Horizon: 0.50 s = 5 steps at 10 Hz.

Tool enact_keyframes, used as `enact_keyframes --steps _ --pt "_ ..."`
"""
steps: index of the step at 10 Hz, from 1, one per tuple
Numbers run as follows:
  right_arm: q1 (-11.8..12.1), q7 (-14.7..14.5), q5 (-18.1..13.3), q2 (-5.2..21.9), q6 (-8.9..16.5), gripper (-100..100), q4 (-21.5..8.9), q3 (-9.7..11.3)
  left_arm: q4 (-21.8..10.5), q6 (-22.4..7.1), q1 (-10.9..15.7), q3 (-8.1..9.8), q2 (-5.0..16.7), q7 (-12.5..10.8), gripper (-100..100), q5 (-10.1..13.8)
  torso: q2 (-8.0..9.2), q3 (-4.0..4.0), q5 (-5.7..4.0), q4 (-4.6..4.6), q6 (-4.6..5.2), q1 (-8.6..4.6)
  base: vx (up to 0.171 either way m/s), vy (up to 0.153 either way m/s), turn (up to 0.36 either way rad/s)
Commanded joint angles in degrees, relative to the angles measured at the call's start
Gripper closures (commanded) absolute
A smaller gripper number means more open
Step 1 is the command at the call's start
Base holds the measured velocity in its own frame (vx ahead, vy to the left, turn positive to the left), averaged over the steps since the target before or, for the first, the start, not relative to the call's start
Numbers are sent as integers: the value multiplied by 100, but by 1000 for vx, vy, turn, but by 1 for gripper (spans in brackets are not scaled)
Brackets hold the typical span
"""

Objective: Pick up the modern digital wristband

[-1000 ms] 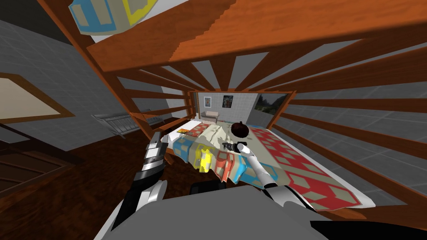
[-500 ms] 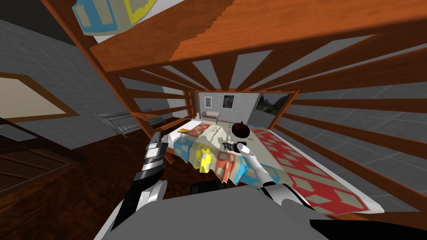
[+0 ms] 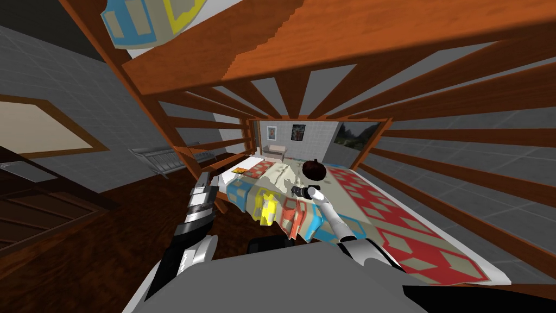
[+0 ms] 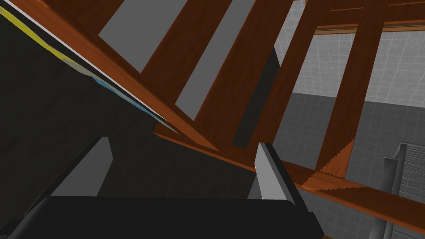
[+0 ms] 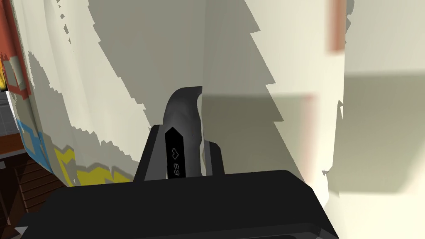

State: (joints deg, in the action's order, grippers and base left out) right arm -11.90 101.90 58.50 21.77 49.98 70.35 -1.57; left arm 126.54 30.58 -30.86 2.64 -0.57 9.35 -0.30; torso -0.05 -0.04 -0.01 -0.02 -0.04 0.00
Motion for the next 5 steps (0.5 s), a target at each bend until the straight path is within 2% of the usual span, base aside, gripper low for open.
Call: enact_keyframes --steps 1,3,4,5 --pt "0 0 0 0 0 100 0 0 0 0 0 0 0 0 0 0 0 0 0 0 0 0 0 0 0" --pt "-4 0 1 -2 -1 100 3 0 0 0 0 0 0 0 0 0 -1 -2 0 -2 3 -2 0 0 0" --pt "-3 0 1 -2 -1 0 3 0 0 0 0 0 0 0 0 0 -1 -2 0 -2 3 -2 0 0 0" --pt "70 63 69 112 108 100 195 31 0 0 0 0 0 0 0 0 -1 -2 0 -2 3 -2 -6 7 -102"
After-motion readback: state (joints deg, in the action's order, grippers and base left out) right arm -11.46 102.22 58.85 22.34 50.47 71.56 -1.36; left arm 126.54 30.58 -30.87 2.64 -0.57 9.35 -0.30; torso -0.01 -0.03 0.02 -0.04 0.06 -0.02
